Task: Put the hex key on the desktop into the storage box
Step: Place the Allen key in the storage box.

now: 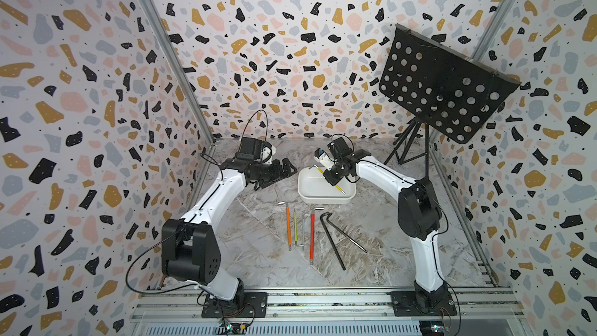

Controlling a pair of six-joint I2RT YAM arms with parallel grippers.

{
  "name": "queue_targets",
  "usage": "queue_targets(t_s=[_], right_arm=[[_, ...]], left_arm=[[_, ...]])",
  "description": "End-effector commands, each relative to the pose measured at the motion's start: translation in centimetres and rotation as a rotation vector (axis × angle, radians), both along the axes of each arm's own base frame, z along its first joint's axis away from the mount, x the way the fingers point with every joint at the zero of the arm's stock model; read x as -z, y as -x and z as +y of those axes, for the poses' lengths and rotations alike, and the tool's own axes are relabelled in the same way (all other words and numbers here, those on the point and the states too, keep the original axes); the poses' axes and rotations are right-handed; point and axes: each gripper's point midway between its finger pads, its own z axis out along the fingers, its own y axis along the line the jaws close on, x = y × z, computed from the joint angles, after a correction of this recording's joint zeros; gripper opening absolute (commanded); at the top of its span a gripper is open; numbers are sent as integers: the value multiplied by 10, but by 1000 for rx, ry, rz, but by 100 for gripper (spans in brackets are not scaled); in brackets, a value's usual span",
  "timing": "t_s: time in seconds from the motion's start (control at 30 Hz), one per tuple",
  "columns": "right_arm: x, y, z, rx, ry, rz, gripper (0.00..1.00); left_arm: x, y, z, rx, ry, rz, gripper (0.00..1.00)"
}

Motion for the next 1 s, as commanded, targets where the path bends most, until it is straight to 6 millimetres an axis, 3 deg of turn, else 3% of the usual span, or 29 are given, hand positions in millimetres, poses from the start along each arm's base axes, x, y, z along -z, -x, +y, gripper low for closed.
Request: queue_targets(t_s=[0.0,0.27,0.63,0.83,0.97], right_arm=[[-5,-4,4,-15,-20,-20,0],[17,3,1,-14,4,34,0],[31,4,-2,9,26,63,0],[31,5,-4,29,33,88,16],[29,8,-2,37,17,99,18]], left_arm=[[2,-3,-3,8,13,-3,100],[4,-3,-3,7,12,2,100],[8,-2,-4,12,21,17,100],[7,-2,-5,15,28,19,100],[8,-1,-6,16,29,23,100]])
